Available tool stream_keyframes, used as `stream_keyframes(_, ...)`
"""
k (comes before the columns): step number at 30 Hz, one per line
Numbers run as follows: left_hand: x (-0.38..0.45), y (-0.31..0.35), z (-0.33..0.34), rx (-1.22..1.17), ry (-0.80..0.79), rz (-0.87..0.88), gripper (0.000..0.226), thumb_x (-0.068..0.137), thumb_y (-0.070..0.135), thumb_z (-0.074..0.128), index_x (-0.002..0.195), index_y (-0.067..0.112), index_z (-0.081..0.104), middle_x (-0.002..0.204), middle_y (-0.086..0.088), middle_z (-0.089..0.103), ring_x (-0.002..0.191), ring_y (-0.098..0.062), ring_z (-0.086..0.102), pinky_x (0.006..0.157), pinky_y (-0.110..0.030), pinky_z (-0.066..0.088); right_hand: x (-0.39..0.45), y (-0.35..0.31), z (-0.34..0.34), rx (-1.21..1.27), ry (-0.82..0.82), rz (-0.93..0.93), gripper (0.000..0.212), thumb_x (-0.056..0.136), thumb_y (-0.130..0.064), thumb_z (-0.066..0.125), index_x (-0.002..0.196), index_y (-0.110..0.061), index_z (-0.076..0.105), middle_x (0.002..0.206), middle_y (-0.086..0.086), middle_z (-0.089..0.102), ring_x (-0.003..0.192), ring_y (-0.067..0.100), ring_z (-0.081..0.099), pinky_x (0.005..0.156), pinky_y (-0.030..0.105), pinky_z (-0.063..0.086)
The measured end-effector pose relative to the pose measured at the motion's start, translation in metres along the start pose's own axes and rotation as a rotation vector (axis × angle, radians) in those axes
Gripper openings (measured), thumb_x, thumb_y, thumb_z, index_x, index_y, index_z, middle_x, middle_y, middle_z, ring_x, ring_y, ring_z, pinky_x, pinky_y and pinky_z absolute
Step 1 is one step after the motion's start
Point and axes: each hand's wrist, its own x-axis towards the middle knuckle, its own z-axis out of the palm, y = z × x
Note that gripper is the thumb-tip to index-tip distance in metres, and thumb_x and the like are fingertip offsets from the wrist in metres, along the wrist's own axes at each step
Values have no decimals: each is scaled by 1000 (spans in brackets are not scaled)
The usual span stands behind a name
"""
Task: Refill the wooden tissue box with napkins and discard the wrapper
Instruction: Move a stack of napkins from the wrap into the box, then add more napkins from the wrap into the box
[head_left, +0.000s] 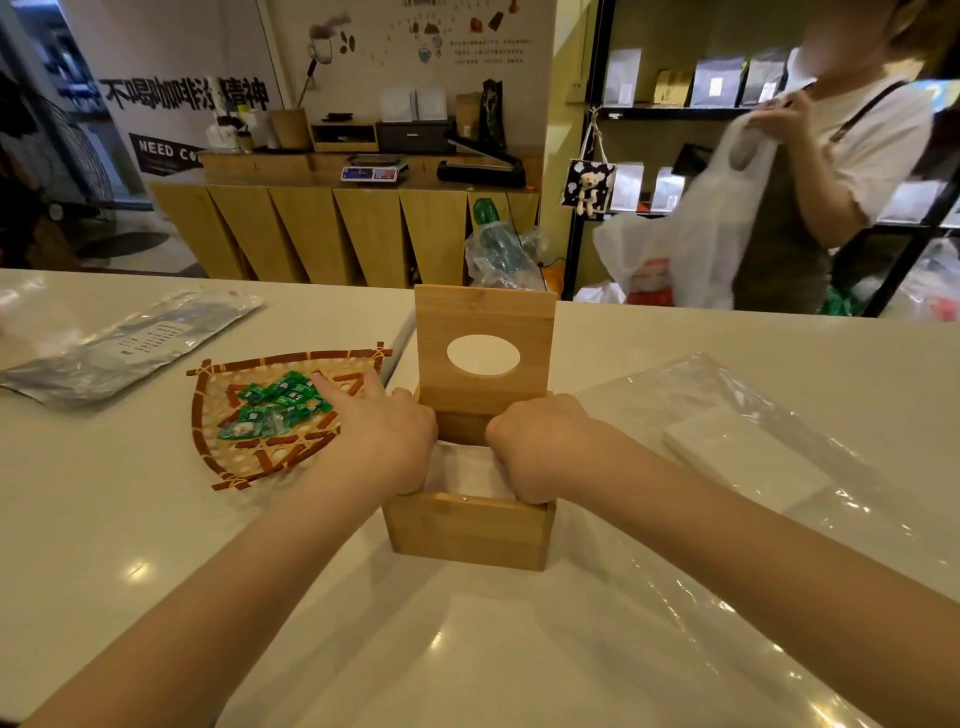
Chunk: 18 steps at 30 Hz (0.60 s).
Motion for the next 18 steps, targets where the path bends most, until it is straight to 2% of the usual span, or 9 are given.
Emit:
stream_keyframes(1, 0, 0, 0, -3, -2, 8, 52, 84, 12, 52, 132, 29, 43, 149, -10, 28, 141, -41, -2, 99, -79, 2, 0, 0, 1, 22, 13, -6, 4, 84, -11, 53, 85, -15, 53, 67, -2, 42, 58, 15, 39, 46, 26, 25)
stream_keyframes(3, -1, -2, -2, -31, -29, 29, 51, 85, 10, 51, 131, 30, 44, 147, -9, 30, 141, -39, 1, 100, -78, 3, -1, 4, 3, 118, 8, -40, 18, 83, -15, 57, 101, -14, 58, 75, -1, 50, 67, 16, 47, 51, 27, 36)
stream_keyframes(4, -2, -4, -3, -55, -63, 44, 51, 85, 12, 51, 131, 31, 44, 146, -8, 32, 141, -38, 4, 101, -78, 3, -3, 9, 2, 188, 1, -72, 25, 82, -21, 60, 107, -15, 58, 84, 0, 56, 75, 17, 51, 59, 30, 45)
stream_keyframes(6, -8, -10, -9, -98, -105, 69, 45, 84, 26, 56, 128, 33, 48, 141, -4, 41, 139, -34, 18, 103, -75, 7, -14, 23, -3, 379, 31, -146, 37, 80, -31, 67, 113, -17, 58, 100, -1, 60, 88, 15, 55, 75, 31, 51)
stream_keyframes(7, -12, -14, -13, -110, -89, 69, 42, 82, 37, 58, 124, 33, 51, 135, -3, 48, 134, -31, 28, 105, -72, 13, -23, 32, -7, 491, 70, -169, 37, 80, -32, 67, 113, -19, 59, 101, -4, 60, 90, 12, 55, 75, 25, 50)
stream_keyframes(9, -25, -18, -26, -142, 17, 39, 44, 78, 52, 56, 116, 30, 57, 120, 0, 57, 120, -26, 45, 106, -62, 25, -46, 54, -12, 681, 169, -158, 31, 82, -30, 66, 111, -22, 61, 100, -10, 60, 92, 4, 56, 71, 11, 42)
stream_keyframes(12, -57, -6, -45, -221, 329, 29, 41, 80, 55, 51, 109, 27, 60, 100, 2, 62, 93, -19, 55, 90, -43, 47, -83, 85, -2, 811, 303, -38, 24, 83, -28, 64, 107, -25, 63, 106, -8, 66, 95, -1, 60, 75, 8, 42)
stream_keyframes(15, -94, 26, -61, -383, 612, 267, 35, 82, 54, 47, 105, 31, 60, 97, 7, 64, 85, -13, 58, 74, -33, 55, -116, 107, 25, 841, 345, 102, 23, 83, -25, 64, 106, -23, 64, 105, -4, 68, 94, 1, 62, 77, 9, 44)
stream_keyframes(18, -111, 69, -66, -479, 684, 655, 37, 84, 54, 43, 116, 38, 53, 112, 15, 58, 99, -7, 54, 82, -27, 50, -149, 123, 53, 841, 354, 228, 23, 84, -23, 64, 107, -22, 64, 104, -1, 68, 93, 7, 63, 78, 14, 47)
